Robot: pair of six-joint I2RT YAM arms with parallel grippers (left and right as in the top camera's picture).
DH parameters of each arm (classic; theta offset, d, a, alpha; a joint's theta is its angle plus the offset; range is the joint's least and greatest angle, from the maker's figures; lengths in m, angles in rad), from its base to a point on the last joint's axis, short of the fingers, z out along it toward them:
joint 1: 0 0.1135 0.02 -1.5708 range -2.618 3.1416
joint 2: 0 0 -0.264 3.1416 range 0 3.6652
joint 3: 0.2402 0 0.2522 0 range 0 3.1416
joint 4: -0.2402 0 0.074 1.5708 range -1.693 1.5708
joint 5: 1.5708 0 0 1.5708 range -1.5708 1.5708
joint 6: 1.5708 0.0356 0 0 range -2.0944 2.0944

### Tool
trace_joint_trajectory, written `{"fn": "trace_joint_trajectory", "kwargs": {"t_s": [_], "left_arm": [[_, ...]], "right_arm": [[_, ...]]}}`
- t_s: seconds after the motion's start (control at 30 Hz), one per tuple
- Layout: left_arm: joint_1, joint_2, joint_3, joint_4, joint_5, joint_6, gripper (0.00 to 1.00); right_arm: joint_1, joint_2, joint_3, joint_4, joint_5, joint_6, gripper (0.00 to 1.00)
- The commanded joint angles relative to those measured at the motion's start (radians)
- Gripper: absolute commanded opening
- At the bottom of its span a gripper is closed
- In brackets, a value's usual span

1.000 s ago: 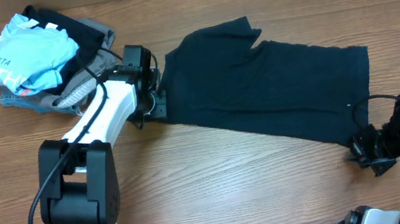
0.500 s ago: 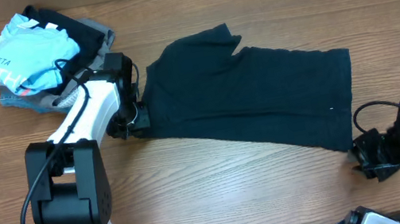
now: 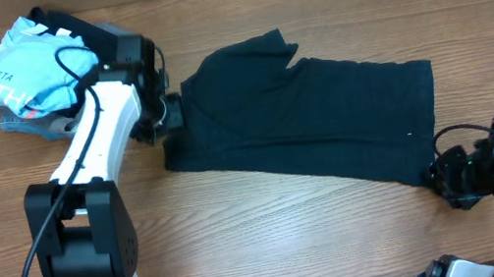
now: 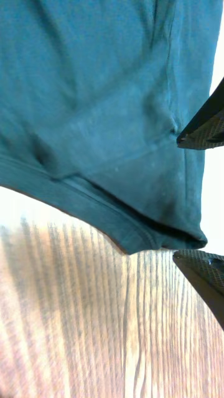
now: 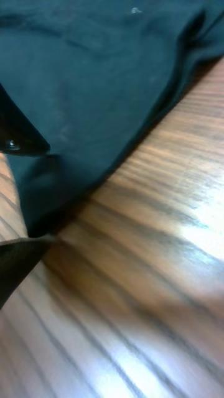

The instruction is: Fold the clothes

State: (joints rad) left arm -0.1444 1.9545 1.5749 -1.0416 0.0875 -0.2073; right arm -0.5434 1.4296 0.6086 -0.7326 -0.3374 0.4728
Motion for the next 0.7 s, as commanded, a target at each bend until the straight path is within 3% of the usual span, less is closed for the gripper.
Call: {"fn": "trace_joint_trajectory", "kwargs": {"t_s": [0.0, 0.1, 0.2, 0.37, 0.4, 0.43, 0.47, 0.6, 0.67], "left_arm": [[-0.007, -0.021, 0.092, -0.045, 0.022, 0.021, 0.54], [-0.007, -0.021, 0.137, -0.093, 0.021, 0.029, 0.52], [-0.007, -0.024, 0.161, -0.133, 0.022, 0.044, 0.49], [-0.013, -0.041, 0.162, -0.142, 0.023, 0.060, 0.50], [-0.017, -0.042, 0.162, -0.134, 0.031, 0.074, 0.51], [-0.024, -0.042, 0.162, -0.124, 0.040, 0.090, 0.53], [-0.033, -0.042, 0.162, -0.111, 0.044, 0.103, 0.55], [-0.085, -0.042, 0.162, -0.009, 0.045, 0.154, 0.74], [-0.117, -0.039, 0.162, 0.058, 0.044, 0.200, 0.74]], "right_arm": [[0.008, 0.031, -0.058, 0.059, -0.067, 0.002, 0.25], [0.006, 0.018, -0.046, -0.002, -0.036, 0.019, 0.04], [0.000, -0.020, -0.016, -0.162, 0.092, 0.103, 0.04], [0.000, -0.146, 0.019, -0.289, 0.151, 0.132, 0.04], [0.000, -0.172, 0.027, -0.296, 0.158, 0.135, 0.19], [0.000, -0.196, 0.036, -0.295, 0.164, 0.135, 0.61], [-0.001, -0.217, 0.047, -0.293, 0.174, 0.135, 0.87], [-0.002, -0.258, 0.116, -0.212, 0.158, 0.126, 0.93], [-0.002, -0.257, 0.145, -0.154, 0.108, 0.095, 0.92]]}}
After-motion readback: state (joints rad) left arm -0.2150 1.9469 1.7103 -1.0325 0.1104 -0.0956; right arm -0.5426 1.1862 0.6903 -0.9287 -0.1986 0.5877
